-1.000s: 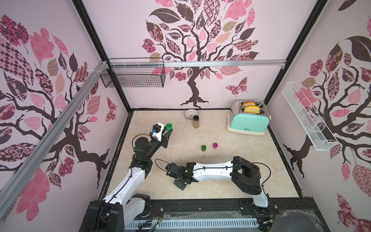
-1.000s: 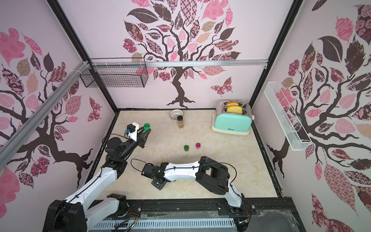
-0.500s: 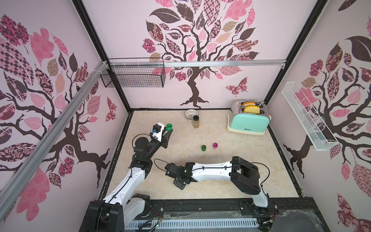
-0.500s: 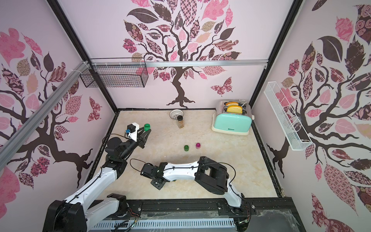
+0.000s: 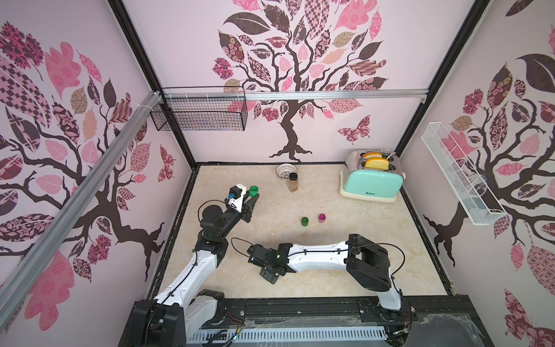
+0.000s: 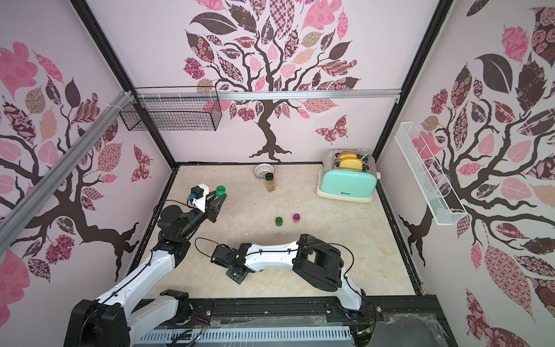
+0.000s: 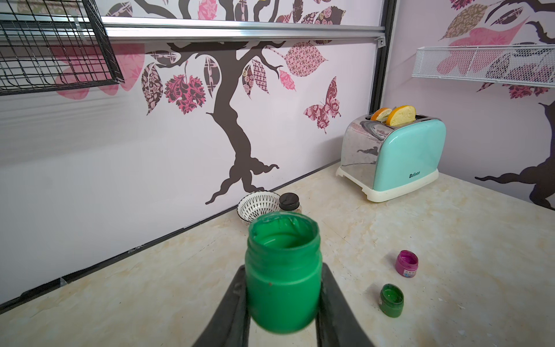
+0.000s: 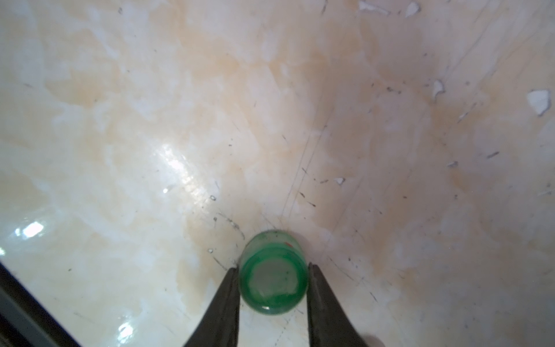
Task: Close the paint jar lid
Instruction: Pick up the lid from the center of the board, then close the lid on the paint jar.
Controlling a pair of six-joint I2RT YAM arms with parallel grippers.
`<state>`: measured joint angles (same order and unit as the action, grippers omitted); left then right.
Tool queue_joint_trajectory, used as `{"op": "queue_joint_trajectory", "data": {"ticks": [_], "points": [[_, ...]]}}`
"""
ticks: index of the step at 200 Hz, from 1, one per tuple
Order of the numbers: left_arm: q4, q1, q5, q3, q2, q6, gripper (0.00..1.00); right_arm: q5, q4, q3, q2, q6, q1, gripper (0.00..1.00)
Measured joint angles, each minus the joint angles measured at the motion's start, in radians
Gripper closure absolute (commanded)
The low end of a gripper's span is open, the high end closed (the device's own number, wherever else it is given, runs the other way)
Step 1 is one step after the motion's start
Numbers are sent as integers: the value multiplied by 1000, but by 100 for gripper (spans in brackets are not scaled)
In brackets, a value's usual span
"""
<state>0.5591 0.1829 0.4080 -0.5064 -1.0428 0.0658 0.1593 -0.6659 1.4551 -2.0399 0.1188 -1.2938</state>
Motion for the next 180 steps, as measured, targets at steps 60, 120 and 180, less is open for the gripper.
{"op": "queue_joint_trajectory", "data": {"ticks": [60,120,180], "points": [[0,0,32,0,0,10,72,20,5,-45,163,0,18,72],[10,0,109,0,-9,10,72,14,-8,-119,379,4,100,73],[9,48,204,0,-27,39,73,-21,-39,-126,581,12,193,73]]}}
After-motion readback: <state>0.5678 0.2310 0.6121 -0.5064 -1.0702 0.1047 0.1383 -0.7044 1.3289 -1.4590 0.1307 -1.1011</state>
